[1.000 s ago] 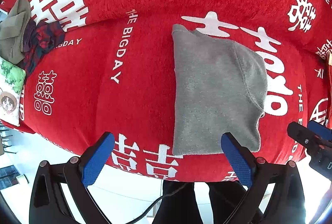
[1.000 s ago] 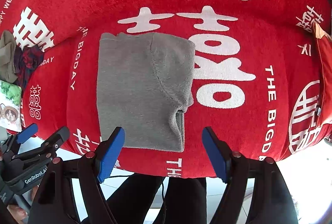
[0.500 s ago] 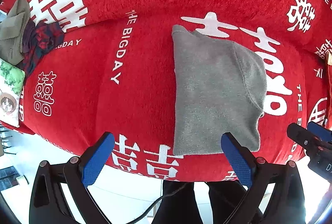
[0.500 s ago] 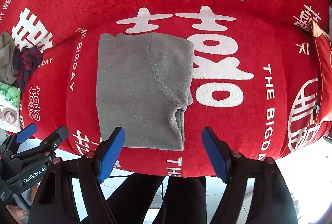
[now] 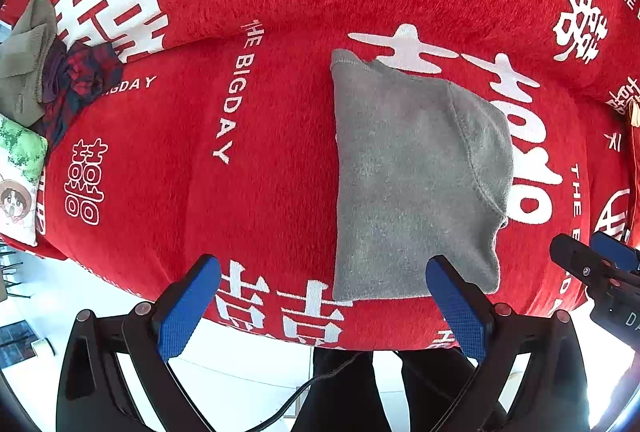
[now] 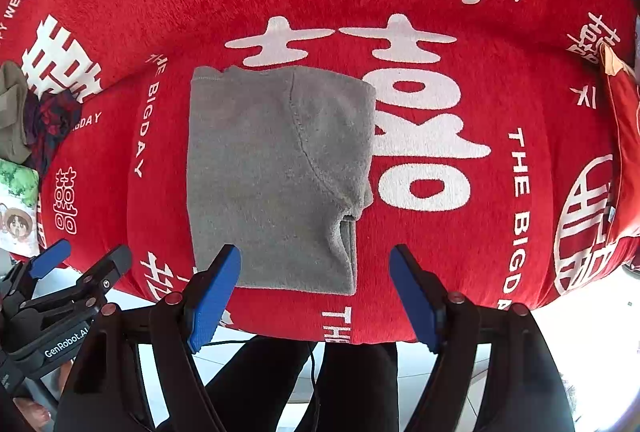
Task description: Fold small clothes
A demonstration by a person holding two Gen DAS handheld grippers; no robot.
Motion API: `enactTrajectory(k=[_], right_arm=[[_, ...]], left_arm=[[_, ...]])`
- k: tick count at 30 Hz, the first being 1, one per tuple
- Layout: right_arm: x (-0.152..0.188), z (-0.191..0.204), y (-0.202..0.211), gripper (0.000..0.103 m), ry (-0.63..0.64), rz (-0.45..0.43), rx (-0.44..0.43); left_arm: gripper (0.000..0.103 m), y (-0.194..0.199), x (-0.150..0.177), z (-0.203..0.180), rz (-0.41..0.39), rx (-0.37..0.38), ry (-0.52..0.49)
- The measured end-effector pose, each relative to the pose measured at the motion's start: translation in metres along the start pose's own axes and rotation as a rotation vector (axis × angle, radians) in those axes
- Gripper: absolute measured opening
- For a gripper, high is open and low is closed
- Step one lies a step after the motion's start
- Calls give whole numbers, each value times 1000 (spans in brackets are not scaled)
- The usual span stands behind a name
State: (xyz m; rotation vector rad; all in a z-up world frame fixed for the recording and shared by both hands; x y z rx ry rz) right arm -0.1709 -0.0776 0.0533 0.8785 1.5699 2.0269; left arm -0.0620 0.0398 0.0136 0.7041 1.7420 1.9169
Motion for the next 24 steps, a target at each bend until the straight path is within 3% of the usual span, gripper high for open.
enactTrajectory(k=[24], right_arm=[[-4, -2, 5, 80, 3, -9, 5]], left_arm=[[103, 4, 2, -1, -16, -34, -9]])
Point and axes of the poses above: each gripper's, at about its wrist camera, not at the fingertips, and y roughly against the way its jaws point, z to its left, x to its underside, the point moved 8 cm from there along -y, roughly the way its jaws point, and after that the axes turned 8 degrees about z, right-handed, at the moved point
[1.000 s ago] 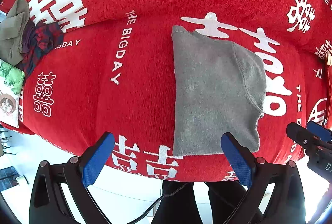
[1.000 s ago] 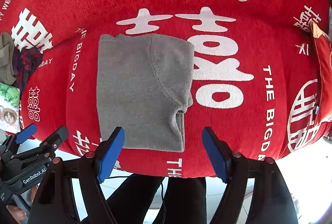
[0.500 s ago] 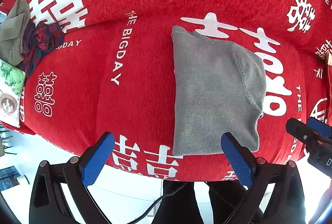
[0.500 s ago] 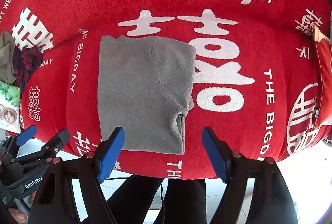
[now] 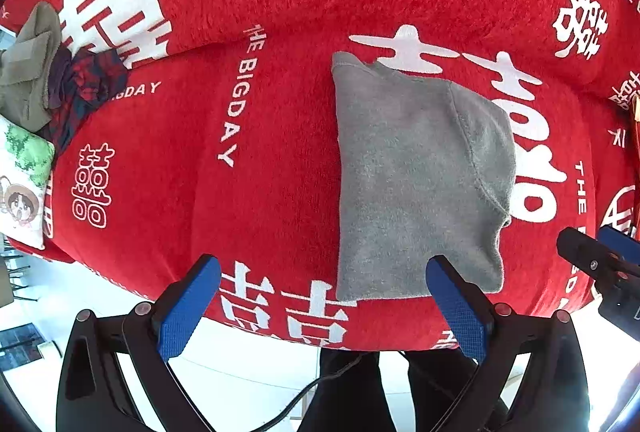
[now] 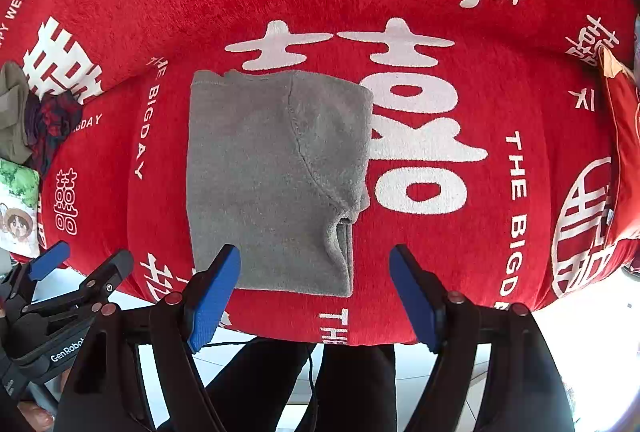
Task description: Fold small clothes
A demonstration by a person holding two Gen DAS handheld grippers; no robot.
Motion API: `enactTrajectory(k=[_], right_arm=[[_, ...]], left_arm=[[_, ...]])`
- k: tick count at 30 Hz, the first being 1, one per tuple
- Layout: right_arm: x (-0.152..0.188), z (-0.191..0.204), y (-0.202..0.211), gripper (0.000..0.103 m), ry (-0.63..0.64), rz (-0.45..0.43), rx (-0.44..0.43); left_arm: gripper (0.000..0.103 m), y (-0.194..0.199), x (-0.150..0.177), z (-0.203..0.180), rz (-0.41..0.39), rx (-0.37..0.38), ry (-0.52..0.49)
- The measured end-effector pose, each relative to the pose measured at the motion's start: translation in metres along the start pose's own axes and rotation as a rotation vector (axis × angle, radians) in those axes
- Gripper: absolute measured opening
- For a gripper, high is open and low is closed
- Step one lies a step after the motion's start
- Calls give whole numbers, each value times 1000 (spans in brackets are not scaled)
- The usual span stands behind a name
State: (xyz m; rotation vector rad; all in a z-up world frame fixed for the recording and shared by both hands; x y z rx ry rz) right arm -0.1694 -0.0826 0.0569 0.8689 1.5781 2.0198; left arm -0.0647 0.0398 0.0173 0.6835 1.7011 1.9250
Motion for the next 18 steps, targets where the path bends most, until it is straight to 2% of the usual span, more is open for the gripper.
enactTrajectory(k=[18], right_arm=[[7, 3, -3, 80, 9, 2, 22]], left_arm=[[103, -1, -1, 4, -13, 0, 3]])
Point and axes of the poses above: each gripper's, at about its wrist camera, not at the fingertips, and y roughly against the way its jaws point, z to its left, x to its underside, the point moved 8 cm from there along -y, roughly the way its jaws point, and after that the axes turned 8 degrees about z, right-handed, at the moved point
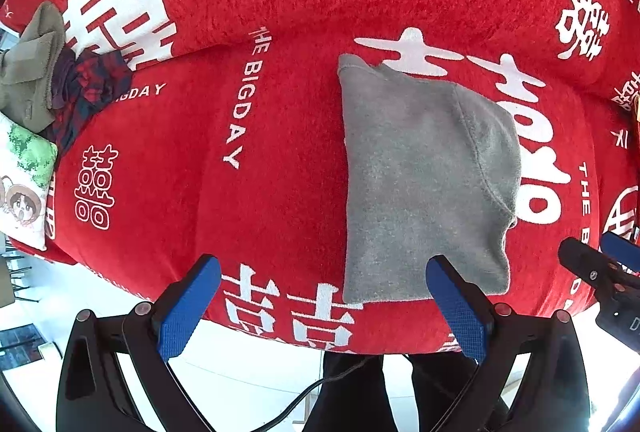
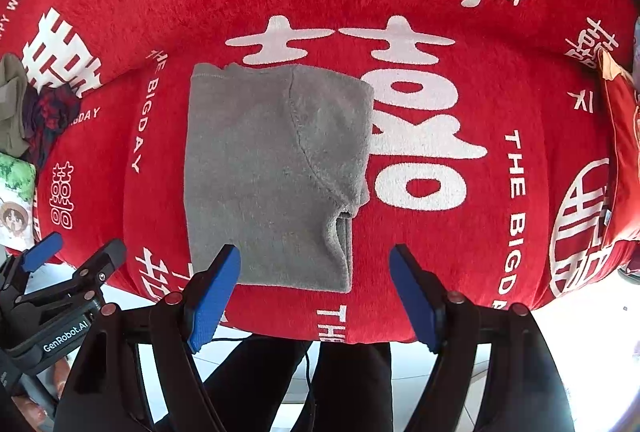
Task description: Fold small clothes
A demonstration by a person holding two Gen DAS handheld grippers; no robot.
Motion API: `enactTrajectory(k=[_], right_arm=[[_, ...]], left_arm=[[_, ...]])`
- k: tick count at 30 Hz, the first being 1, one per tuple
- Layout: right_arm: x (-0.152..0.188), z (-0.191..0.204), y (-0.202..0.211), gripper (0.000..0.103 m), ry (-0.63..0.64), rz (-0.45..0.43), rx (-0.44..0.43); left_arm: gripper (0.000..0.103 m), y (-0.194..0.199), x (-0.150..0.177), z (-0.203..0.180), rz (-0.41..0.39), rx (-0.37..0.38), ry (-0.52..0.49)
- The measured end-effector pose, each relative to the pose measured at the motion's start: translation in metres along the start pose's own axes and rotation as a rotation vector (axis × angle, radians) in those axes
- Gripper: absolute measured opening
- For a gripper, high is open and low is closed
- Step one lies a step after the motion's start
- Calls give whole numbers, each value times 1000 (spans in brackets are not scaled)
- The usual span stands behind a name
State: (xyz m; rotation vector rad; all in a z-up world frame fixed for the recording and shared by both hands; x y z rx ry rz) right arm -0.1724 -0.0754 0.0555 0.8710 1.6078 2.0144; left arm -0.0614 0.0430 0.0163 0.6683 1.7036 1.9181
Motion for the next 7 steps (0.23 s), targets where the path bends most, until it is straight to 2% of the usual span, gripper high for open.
enactTrajectory(k=[4, 7], right_arm=[[1, 1, 0, 80, -4, -3, 2], [2, 2, 0, 80, -6, -5, 3]], left_arm=[[103, 6, 0, -3, -33, 46, -12], [103, 7, -1, -4, -32, 46, -26]])
Point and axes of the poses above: each gripper's, at about its wrist camera, not at the fingertips, and y roughly against the way its jaws point, z to its left, x to its underside, the point moved 8 cm from there along -y, roughly the way its jaws point, and after that the axes turned 8 degrees about z, right-handed, at the moved point
